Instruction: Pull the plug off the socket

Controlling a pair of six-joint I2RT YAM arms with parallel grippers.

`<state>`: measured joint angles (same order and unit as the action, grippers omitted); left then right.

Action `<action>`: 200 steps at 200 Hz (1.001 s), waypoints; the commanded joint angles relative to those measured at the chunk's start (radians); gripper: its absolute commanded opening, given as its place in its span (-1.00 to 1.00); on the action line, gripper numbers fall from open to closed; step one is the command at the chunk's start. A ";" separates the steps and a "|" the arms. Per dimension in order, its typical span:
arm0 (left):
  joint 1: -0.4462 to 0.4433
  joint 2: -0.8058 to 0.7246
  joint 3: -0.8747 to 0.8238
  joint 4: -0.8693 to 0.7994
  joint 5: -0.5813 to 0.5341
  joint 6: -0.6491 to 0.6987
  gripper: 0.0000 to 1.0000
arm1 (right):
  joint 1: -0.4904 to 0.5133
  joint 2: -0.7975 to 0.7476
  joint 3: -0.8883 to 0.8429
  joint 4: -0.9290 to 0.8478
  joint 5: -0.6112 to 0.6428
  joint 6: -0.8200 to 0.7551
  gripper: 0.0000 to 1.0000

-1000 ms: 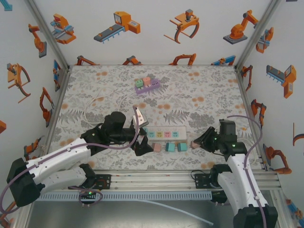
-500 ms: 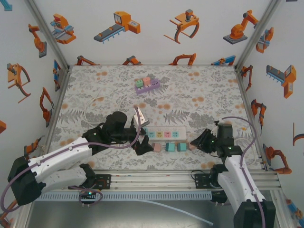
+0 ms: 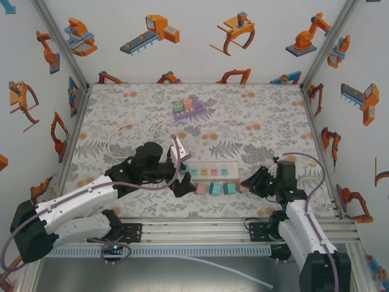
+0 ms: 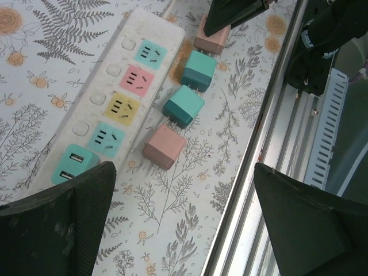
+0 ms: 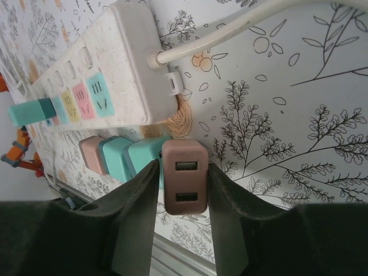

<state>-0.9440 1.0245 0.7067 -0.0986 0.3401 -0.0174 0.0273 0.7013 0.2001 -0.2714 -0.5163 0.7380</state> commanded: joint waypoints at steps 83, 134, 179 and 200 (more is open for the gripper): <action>-0.005 -0.012 0.031 -0.022 -0.046 0.017 0.94 | -0.005 -0.027 0.071 -0.156 0.119 0.000 0.15; -0.005 -0.023 0.024 -0.027 -0.089 0.009 0.94 | -0.006 -0.066 0.107 -0.207 0.175 -0.031 0.21; -0.002 -0.053 0.017 -0.033 -0.206 -0.044 0.94 | -0.004 -0.099 0.185 -0.201 0.148 -0.088 0.21; 0.010 -0.064 0.017 -0.038 -0.267 -0.080 0.94 | 0.017 -0.128 0.221 -0.144 0.144 -0.123 0.20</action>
<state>-0.9432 0.9878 0.7067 -0.1280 0.1661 -0.0441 0.0284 0.6071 0.3592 -0.4728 -0.3649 0.6792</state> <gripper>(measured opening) 0.972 0.603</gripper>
